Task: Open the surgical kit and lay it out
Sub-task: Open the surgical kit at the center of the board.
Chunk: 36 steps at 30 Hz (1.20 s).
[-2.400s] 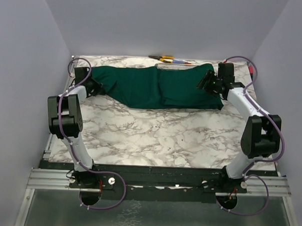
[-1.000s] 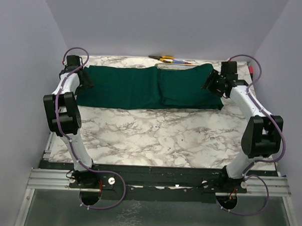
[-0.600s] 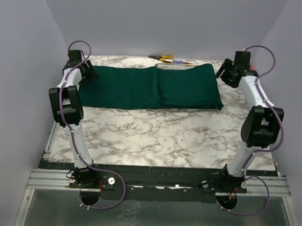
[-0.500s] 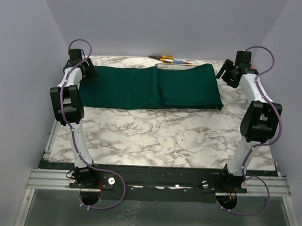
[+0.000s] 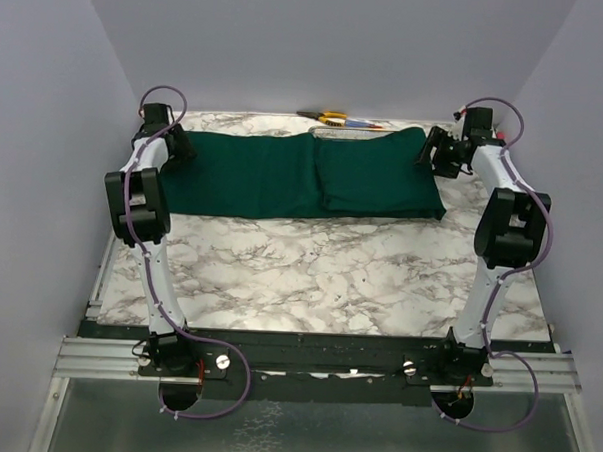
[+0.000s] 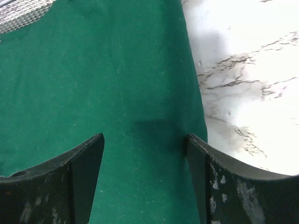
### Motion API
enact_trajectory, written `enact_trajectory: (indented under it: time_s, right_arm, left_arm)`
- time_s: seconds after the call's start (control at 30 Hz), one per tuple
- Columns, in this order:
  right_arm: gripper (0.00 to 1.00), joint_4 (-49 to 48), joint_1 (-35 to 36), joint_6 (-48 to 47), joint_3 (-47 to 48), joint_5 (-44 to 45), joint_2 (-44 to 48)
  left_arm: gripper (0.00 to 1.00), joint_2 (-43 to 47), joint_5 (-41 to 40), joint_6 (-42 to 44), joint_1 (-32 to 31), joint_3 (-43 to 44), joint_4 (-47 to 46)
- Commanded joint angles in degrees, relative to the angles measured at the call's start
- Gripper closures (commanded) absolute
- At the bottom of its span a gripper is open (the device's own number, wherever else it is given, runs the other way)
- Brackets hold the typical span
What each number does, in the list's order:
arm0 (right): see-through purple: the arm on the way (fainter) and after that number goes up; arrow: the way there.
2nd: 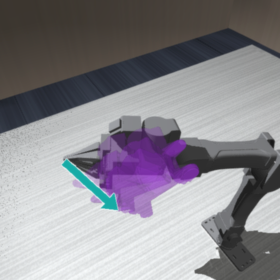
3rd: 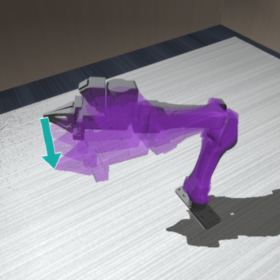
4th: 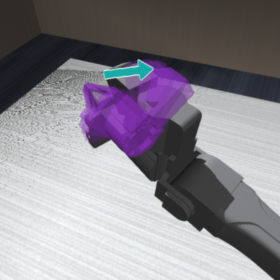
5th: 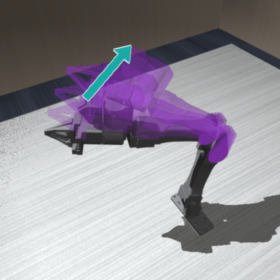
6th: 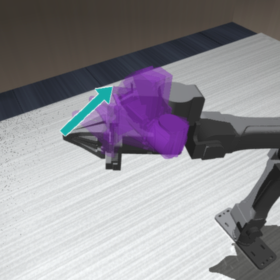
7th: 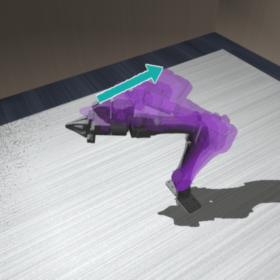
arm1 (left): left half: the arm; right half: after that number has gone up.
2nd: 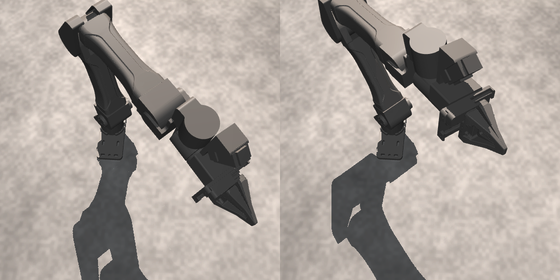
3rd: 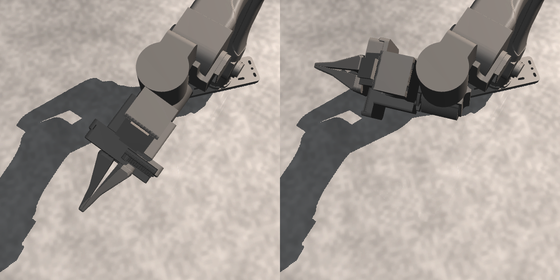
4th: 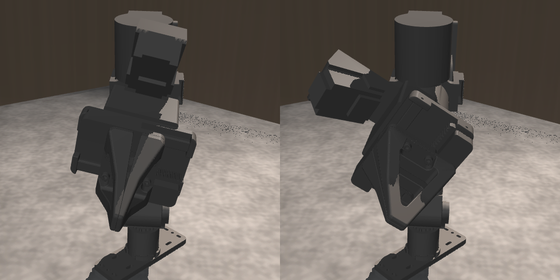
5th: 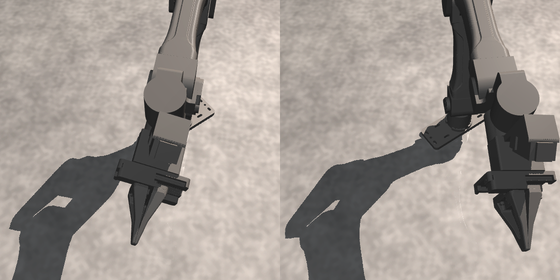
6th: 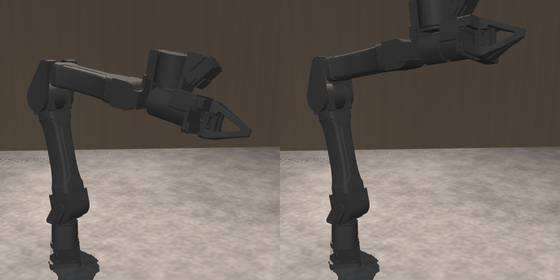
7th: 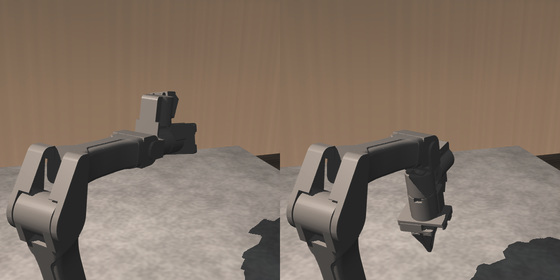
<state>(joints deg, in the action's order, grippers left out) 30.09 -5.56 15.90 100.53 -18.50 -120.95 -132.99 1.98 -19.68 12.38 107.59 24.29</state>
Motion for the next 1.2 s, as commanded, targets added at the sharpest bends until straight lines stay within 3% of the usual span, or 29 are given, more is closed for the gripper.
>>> enact_trajectory:
  time_s: [0.0, 0.43, 0.9, 1.17]
  right_arm:
    - [0.27, -0.47, 0.36, -1.02, -0.33, -7.79, -2.6]
    - [0.48, -9.04, 4.42, 9.32, -7.29, -12.31, -2.12]
    - [0.49, -22.33, 9.72, 22.61, -15.92, -9.35, 2.01]
    - [0.48, -17.3, 10.37, 22.43, -12.3, -4.46, 2.58]
  left_arm:
    - [0.33, -3.0, -8.92, 2.72, 0.05, 0.56, 5.74]
    - [0.34, -6.1, -25.03, 6.71, 0.01, 6.02, 11.89]
    - [0.34, -14.73, -35.98, 10.05, 0.35, 18.62, 13.62]
    - [0.34, -13.81, -38.56, 10.56, 0.67, 20.63, 14.71]
